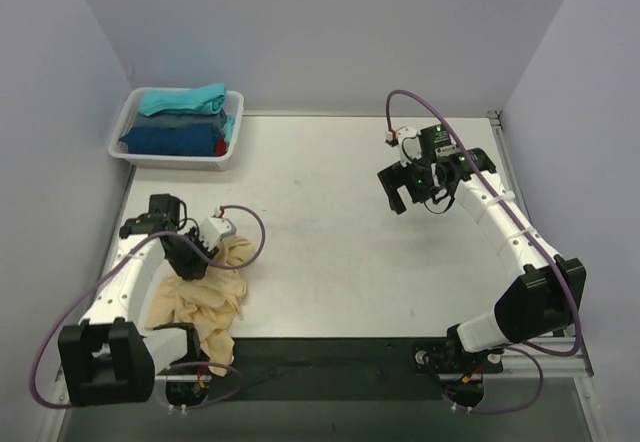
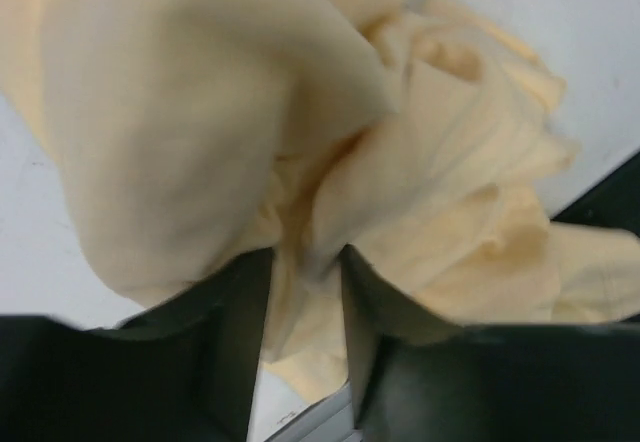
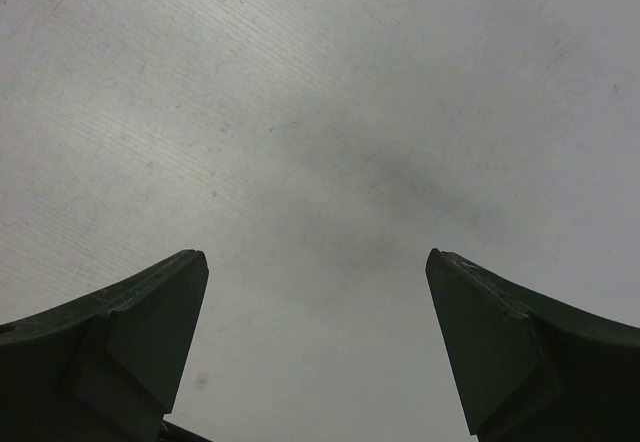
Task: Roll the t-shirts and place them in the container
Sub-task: Flatten out the T-shirt at the center of the board.
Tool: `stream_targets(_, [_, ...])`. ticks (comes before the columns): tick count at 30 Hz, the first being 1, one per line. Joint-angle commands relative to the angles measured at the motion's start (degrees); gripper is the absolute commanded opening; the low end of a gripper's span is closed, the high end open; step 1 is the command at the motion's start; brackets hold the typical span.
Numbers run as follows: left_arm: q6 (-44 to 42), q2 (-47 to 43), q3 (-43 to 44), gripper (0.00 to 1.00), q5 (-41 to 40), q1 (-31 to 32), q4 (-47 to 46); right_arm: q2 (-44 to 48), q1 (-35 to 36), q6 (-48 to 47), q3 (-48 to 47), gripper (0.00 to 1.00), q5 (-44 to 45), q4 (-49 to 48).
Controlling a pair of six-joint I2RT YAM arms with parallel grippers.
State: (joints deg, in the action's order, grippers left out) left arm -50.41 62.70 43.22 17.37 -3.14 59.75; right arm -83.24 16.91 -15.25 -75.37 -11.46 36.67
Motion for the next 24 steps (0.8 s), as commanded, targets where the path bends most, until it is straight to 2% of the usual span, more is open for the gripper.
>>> stream_targets(1, [3.7, 5.4, 8.1, 0.17, 2.4, 2.7, -10.6, 1.3, 0.0, -1.2, -2.3, 1.0, 0.1, 1.5])
stream_targets(2, [4.3, 7.4, 11.8, 0.0, 2.6, 6.6, -10.6, 1.9, 0.0, -1.3, -1.9, 1.0, 0.2, 1.3])
stream_targets(8, [10.2, 10.0, 26.5, 0.0, 5.3, 19.4, -14.7, 5.5, -0.3, -1.2, 1.6, 1.0, 0.8, 0.3])
stream_targets(9, [11.9, 10.5, 31.3, 0.0, 5.0, 23.3, -15.8, 5.9, -0.3, -1.2, 2.4, 1.0, 1.1, 0.2])
stream_targets(11, [14.0, 13.3, 35.6, 0.0, 4.9, 26.7, -18.8, 6.6, -1.9, -0.4, 2.9, 1.0, 1.3, -0.1])
stream_targets(12, [16.0, 14.5, 40.6, 0.0, 5.2, 29.2, -19.7, 6.6, -2.7, 0.3, 2.7, 1.0, 1.1, -0.1])
stream_targets(15, [19.1, 20.6, 48.1, 0.0, 5.9, 32.2, -21.7, 6.0, -7.5, 3.3, 1.8, 1.0, -0.2, -0.4])
stream_targets(16, [19.9, 22.2, 53.4, 0.0, 6.3, 33.6, -22.2, 5.5, -9.8, 3.9, 0.9, 1.0, -0.4, -0.5])
stream_targets(24, [31.2, 39.7, 77.2, 0.0, 5.8, 38.0, -32.6, 4.3, -16.1, 6.7, -0.7, 1.0, 0.4, -0.9])
